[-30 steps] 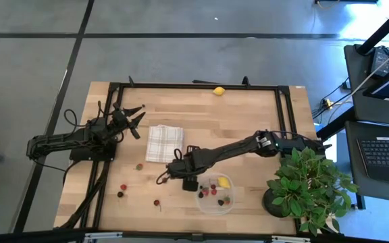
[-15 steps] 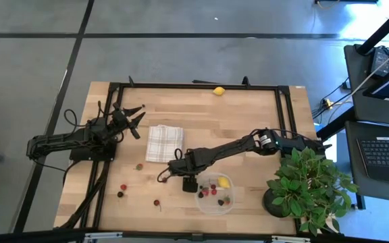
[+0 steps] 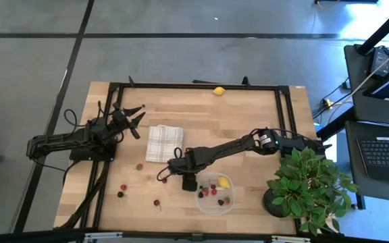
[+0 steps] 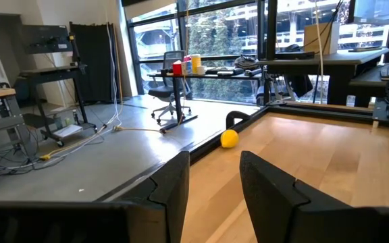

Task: Pick and placing Produce into tupperware
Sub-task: Put the top black cherry into the transparent container

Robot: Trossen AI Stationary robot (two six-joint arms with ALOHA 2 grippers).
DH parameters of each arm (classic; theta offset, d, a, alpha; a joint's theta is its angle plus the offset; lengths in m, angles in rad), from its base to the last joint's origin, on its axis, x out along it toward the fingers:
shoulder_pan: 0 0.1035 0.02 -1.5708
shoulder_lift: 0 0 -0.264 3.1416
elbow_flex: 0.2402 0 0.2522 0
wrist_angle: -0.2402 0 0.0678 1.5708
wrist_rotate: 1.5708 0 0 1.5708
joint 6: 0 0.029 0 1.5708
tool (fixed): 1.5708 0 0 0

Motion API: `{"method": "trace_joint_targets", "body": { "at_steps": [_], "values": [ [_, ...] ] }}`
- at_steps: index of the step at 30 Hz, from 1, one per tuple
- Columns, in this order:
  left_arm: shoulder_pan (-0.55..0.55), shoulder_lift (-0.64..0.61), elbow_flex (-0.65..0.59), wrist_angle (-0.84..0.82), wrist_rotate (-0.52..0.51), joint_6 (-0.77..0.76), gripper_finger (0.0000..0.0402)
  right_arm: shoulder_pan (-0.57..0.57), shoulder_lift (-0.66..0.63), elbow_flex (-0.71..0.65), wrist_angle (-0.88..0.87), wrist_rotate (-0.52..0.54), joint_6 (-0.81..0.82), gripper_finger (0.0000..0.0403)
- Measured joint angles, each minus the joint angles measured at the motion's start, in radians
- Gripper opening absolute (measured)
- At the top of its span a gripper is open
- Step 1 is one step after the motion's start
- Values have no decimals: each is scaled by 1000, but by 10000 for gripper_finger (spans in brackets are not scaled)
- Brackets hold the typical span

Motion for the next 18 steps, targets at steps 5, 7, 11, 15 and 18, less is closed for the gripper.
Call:
{"method": "trace_joint_targets", "body": {
  "at_steps": [5, 7, 11, 15, 18],
  "values": [
    [0, 0, 0, 0, 0, 0, 126, -3, 1, 0, 18, -8, -3, 154],
    [0, 0, 0, 0, 0, 0, 126, -3, 1, 0, 18, -7, 0, 151],
    [0, 0, 0, 0, 0, 0, 126, -3, 1, 0, 17, -6, 0, 132],
    [0, 0, 0, 0, 0, 0, 126, -3, 1, 0, 17, -6, 0, 107],
    [0, 0, 0, 0, 0, 0, 126, -3, 1, 0, 16, -6, 0, 107]
  ]
}}
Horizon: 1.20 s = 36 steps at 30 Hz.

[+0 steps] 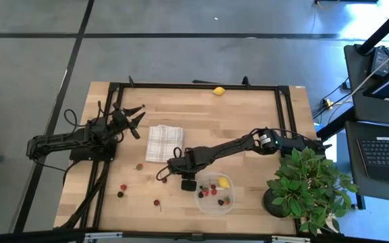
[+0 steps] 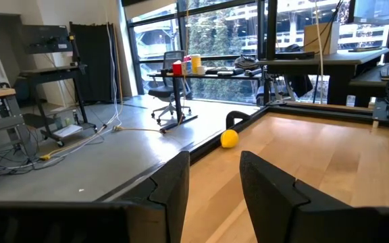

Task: Pick and placing Produce into tupperware
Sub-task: Put the top black cherry into the transparent container

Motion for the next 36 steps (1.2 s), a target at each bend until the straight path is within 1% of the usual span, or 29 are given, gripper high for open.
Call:
{"method": "trace_joint_targets", "body": {
  "at_steps": [6, 11, 15, 20, 25, 28, 32, 36],
  "values": [
    [0, 0, 0, 0, 0, 0, 126, 0, 0, 0, -7, 0, 11, 124],
    [0, 0, 0, 0, 0, 0, 126, 0, -12, -1, -49, -7, 29, 111],
    [0, 0, 0, 0, 0, 0, 126, 3, -60, -2, -76, -10, 28, 109],
    [0, 0, 0, 0, 0, 0, 126, 14, -132, -1, -134, -3, 61, 121],
    [0, 0, 0, 0, 0, 0, 126, 50, -200, 0, -249, -4, 181, 111],
    [0, 0, 0, 0, 0, 0, 126, 86, -209, 0, -311, -4, 284, 112],
    [0, 0, 0, 0, 0, 0, 126, 148, -209, -2, -350, -15, 409, 121],
    [0, 0, 0, 0, 0, 0, 126, 198, -202, -30, -337, -44, 523, 119]
  ]
}}
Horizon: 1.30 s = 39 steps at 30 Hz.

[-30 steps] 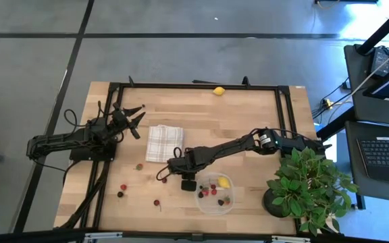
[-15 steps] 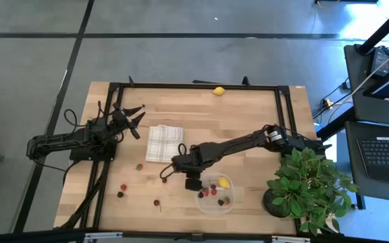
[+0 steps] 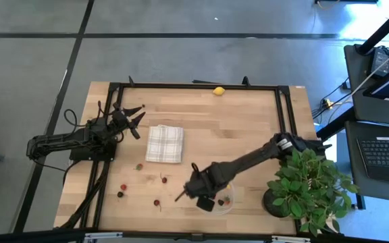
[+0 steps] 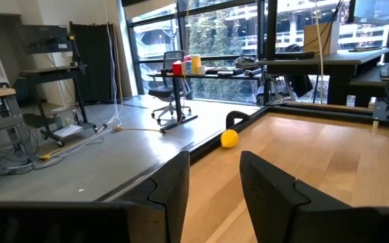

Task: Pick and placing Produce into tupperware
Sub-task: Put the top black cherry into the transparent container

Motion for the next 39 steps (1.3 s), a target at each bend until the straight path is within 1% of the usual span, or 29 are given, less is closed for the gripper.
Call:
{"method": "trace_joint_targets", "body": {
  "at_steps": [3, 7, 16, 21, 27, 36, 39],
  "values": [
    [0, 0, 0, 0, 0, 0, 126, 22, 0, -20, 34, 0, 55, 116],
    [0, 0, 0, 0, 0, 0, 126, 32, 0, -67, 80, 9, 77, 121],
    [0, 0, 0, 0, 0, 0, 126, 30, 0, -136, 102, 9, 80, 131],
    [0, 0, 0, 0, 0, 0, 126, 29, 0, -137, 99, 10, 46, 132],
    [0, 0, 0, 0, 0, 0, 126, 9, 0, -137, 94, 10, -31, 133],
    [0, 0, 0, 0, 0, 0, 126, -8, 0, -137, 72, 10, -38, 134],
    [0, 0, 0, 0, 0, 0, 126, -8, 0, -137, 72, 10, -53, 141]
  ]
}}
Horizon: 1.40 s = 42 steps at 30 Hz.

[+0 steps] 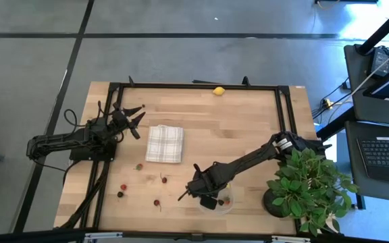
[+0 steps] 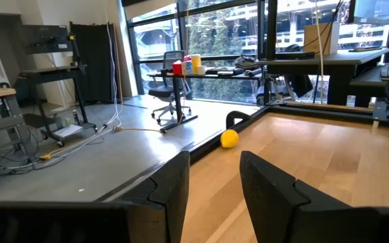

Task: Pick and placing Produce into tupperware
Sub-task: Put the top black cherry into the transparent container, then put the top red cherry into the transparent container

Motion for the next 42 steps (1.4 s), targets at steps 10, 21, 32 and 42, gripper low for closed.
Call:
{"method": "trace_joint_targets", "body": {
  "at_steps": [10, 21, 32, 42],
  "values": [
    [0, 0, 0, 0, 0, 0, 126, -12, -7, 9, -44, 61, -38, 231],
    [0, 0, 0, 0, 0, 0, 126, -17, -156, 48, -167, 380, -125, 242],
    [0, 0, 0, 0, 0, 0, 126, -67, -419, -93, 2, 405, -327, 241],
    [0, 0, 0, 0, 0, 1, 126, -151, -860, -698, 590, 380, -542, 241]
  ]
}}
